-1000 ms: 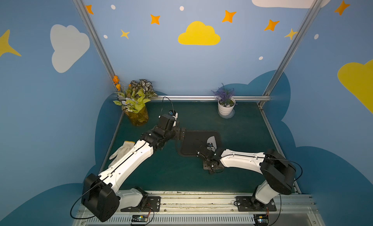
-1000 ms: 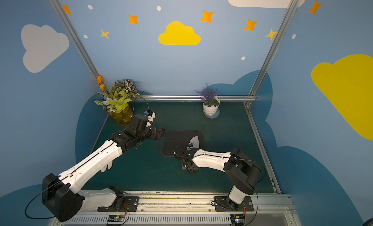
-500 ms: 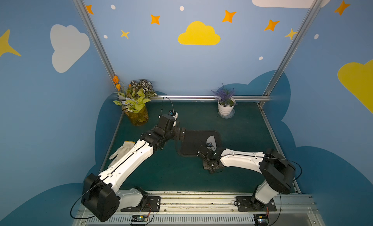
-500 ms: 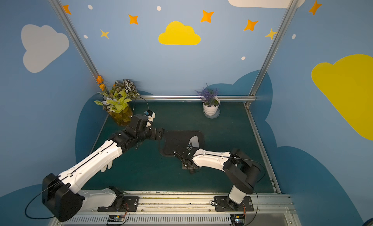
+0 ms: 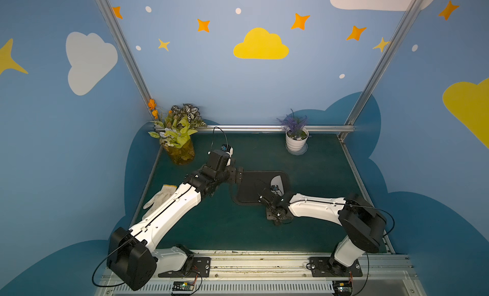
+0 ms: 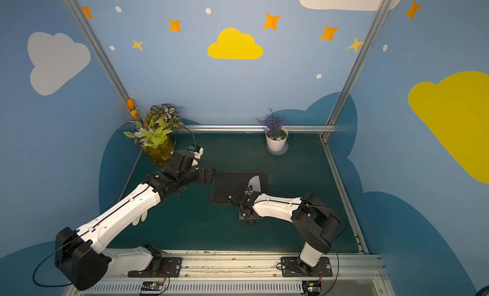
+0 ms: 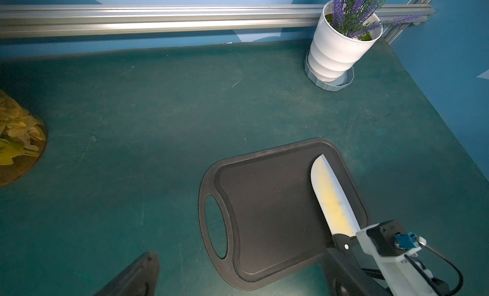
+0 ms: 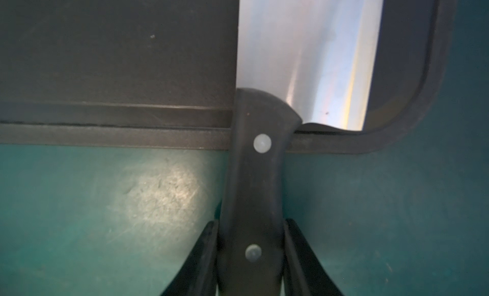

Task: Align the knife with the edge of the cutting board
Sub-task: Place the knife at the edge of the cutting board.

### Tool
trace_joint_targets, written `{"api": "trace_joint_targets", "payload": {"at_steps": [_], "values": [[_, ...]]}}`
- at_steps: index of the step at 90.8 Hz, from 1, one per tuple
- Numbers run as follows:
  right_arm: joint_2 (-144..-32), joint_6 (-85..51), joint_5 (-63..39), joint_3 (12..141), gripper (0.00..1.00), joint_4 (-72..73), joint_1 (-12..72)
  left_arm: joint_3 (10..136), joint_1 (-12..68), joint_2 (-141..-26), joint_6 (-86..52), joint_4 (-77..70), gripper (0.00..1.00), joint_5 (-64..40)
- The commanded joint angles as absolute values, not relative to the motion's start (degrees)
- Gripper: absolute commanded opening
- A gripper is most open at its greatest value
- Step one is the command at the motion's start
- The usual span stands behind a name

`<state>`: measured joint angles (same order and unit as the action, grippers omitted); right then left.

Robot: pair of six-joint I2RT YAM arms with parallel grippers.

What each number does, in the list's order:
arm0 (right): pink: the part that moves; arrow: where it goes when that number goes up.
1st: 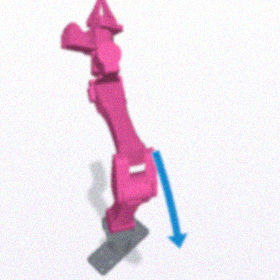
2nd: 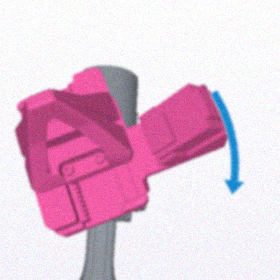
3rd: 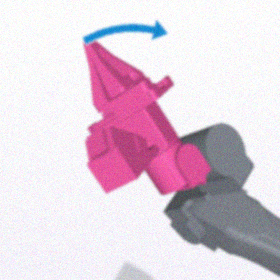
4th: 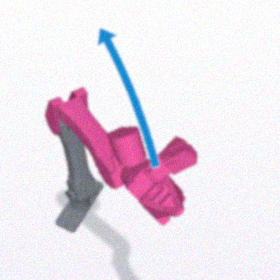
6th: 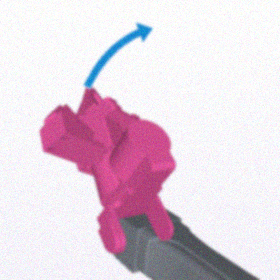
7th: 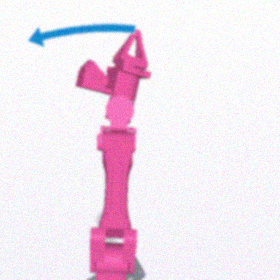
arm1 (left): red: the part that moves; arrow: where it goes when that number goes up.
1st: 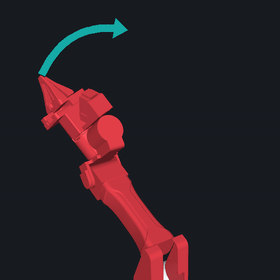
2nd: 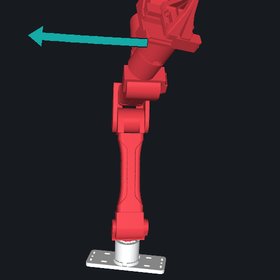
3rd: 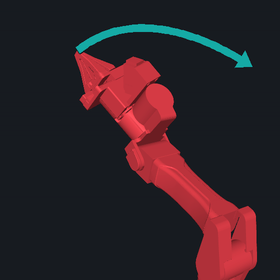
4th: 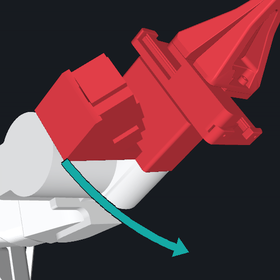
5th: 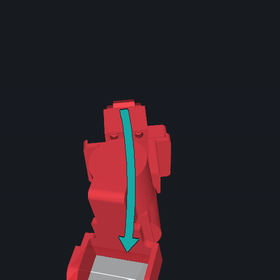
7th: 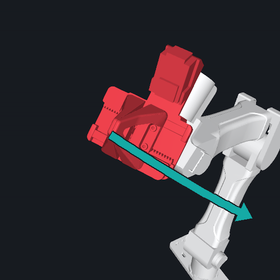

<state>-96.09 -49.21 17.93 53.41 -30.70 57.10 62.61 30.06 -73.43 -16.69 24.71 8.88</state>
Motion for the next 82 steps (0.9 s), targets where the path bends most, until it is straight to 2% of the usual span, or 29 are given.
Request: {"api": "trace_joint_targets", "payload": {"at_steps": [1, 43, 52, 64, 82], "values": [[-97.4, -49.3, 18.5, 53.2, 0.27, -30.3, 56.6, 63.3, 30.1, -73.3, -16.2, 25.8, 1.00, 9.5], [-98.5, -49.7, 19.0, 53.6, 0.32, -30.2, 55.7, 63.3, 30.1, -73.5, -16.3, 25.8, 1.00, 9.2], [-98.6, -49.9, 19.1, 53.7, 0.41, -30.1, 55.2, 63.3, 30.1, -73.3, -16.3, 25.8, 1.00, 9.2], [-99.0, -49.7, 19.2, 54.0, 0.47, -29.9, 54.9, 63.3, 30.1, -73.3, -16.2, 25.7, 1.00, 9.4], [-100.4, -49.5, 19.0, 54.8, 0.48, -29.4, 54.1, 63.2, 30.1, -73.4, -16.3, 25.7, 1.00, 9.4]]}}
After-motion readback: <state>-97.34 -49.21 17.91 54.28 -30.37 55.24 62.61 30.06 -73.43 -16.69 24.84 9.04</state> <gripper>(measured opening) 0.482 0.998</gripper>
